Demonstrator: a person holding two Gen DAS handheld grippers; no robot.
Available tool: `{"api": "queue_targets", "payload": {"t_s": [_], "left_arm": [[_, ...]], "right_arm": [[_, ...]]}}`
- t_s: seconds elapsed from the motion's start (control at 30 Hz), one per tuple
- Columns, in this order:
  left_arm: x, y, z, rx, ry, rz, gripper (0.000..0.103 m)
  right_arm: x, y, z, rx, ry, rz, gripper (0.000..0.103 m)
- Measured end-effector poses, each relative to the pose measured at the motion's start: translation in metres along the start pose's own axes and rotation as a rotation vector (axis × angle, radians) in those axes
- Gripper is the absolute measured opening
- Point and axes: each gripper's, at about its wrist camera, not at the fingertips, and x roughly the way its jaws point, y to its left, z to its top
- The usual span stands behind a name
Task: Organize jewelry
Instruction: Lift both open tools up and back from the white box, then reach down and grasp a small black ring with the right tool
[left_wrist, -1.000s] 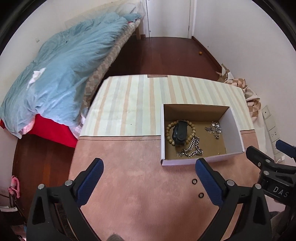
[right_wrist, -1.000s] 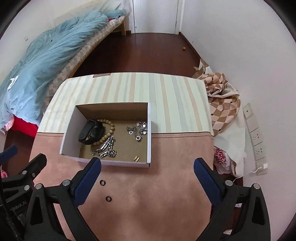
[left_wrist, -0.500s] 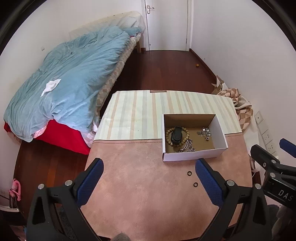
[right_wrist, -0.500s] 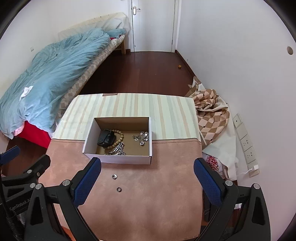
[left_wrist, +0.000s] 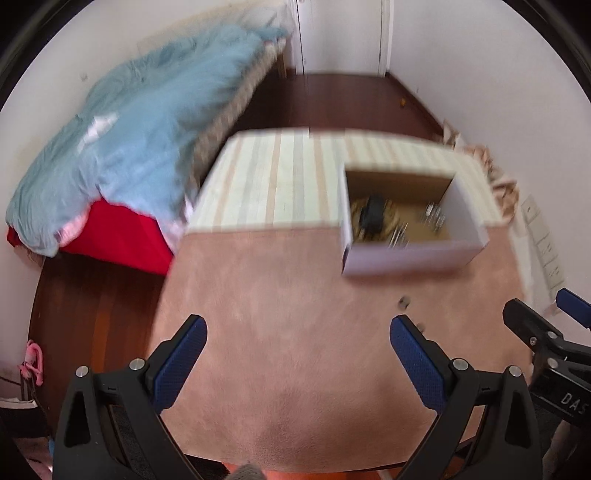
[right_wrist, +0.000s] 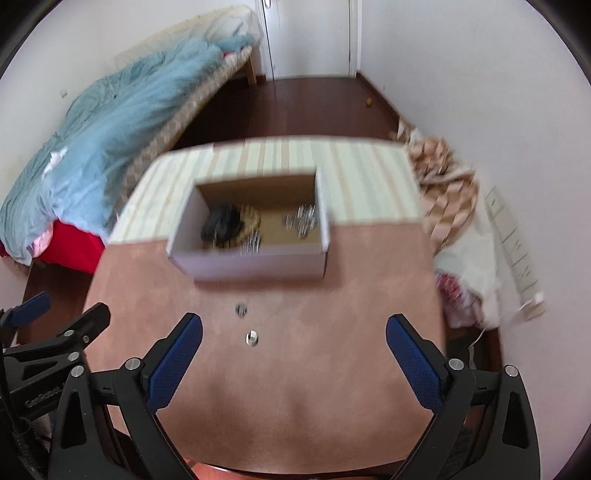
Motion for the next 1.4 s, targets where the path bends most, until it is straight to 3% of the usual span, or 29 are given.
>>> {"api": "queue_targets", "payload": {"t_s": [0.07, 0.13, 0.43, 0.6, 0.63, 0.67, 0.87, 1.13, 1.27, 1.3, 1.37, 1.4], "left_arm": [[0.025, 0.001, -0.012, 0.009, 0.052, 0.016, 0.101], [0.049, 0.003, -0.024, 0.017, 0.101, 0.021, 0.101], [0.100, 0.013, -0.043, 0.027, 0.193, 0.039, 0.101], [0.103, 0.018, -0.045, 0.023, 0.196, 0.053, 0.101], [0.103, 0.018, -0.044, 0.023, 0.195, 0.055, 0.101], [0.103, 0.019, -0.043, 0.024, 0.193, 0.057, 0.101], [0.097, 0.005, -0.033, 0.040, 0.159, 0.048, 0.101], [0.101, -0.057, -0.011, 0.047, 0.142, -0.089, 0.101], [0.104, -0.088, -0.006, 0.072, 0.127, -0.116, 0.101], [0.105, -0.096, -0.005, 0.084, 0.119, -0.123, 0.099], [0.107, -0.104, -0.004, 0.100, 0.105, -0.123, 0.084], [0.109, -0.109, -0.004, 0.110, 0.103, -0.118, 0.072]], "right_arm": [[0.025, 0.000, -0.015, 0.013, 0.040, 0.020, 0.070], [0.051, 0.001, -0.030, 0.019, 0.077, 0.050, 0.062], [0.107, 0.024, -0.050, -0.052, 0.064, 0.071, 0.061], [0.115, 0.041, -0.053, -0.127, 0.037, 0.010, 0.035], [0.114, 0.044, -0.053, -0.147, 0.027, -0.006, 0.021], [0.114, 0.046, -0.053, -0.157, 0.024, -0.007, 0.013], [0.099, 0.012, -0.045, -0.032, 0.013, 0.027, 0.012], [0.089, -0.045, -0.029, 0.087, -0.006, -0.021, 0.012], [0.090, -0.060, -0.031, 0.112, -0.002, -0.041, 0.012], [0.090, -0.064, -0.031, 0.117, -0.003, -0.048, 0.012], [0.089, -0.070, -0.032, 0.127, -0.003, -0.048, 0.013], [0.089, -0.071, -0.032, 0.131, -0.005, -0.050, 0.013]]}}
